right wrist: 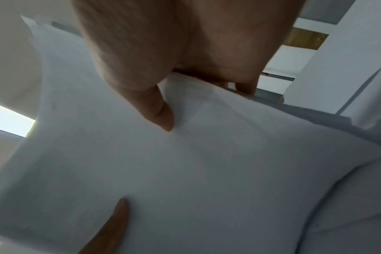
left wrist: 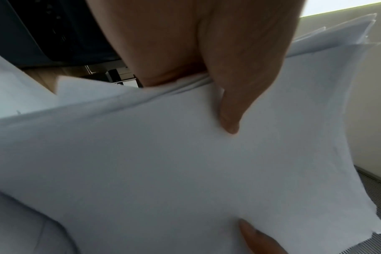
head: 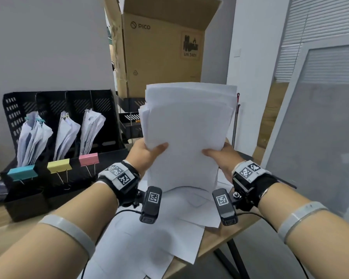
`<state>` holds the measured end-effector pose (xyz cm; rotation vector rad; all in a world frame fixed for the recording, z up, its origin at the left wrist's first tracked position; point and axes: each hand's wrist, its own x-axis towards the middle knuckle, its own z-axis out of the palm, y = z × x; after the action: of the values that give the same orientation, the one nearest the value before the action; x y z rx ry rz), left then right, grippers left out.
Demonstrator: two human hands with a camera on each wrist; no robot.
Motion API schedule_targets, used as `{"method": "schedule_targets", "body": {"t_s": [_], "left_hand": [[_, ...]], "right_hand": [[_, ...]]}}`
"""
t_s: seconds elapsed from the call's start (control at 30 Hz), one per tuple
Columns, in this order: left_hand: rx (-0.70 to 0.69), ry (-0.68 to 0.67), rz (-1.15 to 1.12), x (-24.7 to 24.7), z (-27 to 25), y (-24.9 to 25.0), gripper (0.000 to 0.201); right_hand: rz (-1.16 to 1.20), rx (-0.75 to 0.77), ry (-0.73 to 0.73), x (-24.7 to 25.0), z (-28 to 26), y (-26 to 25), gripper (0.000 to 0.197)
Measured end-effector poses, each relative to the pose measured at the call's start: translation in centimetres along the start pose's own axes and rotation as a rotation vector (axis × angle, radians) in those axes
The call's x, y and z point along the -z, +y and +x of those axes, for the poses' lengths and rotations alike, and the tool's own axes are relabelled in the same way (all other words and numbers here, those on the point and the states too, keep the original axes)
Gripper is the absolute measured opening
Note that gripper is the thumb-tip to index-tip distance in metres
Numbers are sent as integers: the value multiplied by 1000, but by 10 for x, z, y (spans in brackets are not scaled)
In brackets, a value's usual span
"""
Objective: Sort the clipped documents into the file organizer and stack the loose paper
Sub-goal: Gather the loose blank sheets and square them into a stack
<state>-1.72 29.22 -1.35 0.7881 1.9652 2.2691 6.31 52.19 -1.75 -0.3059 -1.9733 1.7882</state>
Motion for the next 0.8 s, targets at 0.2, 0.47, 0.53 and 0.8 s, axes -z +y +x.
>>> {"method": "schedule_targets", "body": {"t_s": [0.2, 0.47, 0.53, 0.8], "left_hand": [[-88, 61, -4, 25, 2, 12, 19], [-65, 56, -119, 53, -2, 29, 40], [-51, 37, -126, 57, -5, 36, 41], [-53, 134, 23, 59, -20, 13, 65]], "right_hand": [[-43, 9, -92, -3, 4, 3, 67], [111, 61, -257, -32, 7, -10, 92], [154, 85, -260, -41, 7, -20, 82], [17, 83, -153, -64, 4, -10, 43]]}}
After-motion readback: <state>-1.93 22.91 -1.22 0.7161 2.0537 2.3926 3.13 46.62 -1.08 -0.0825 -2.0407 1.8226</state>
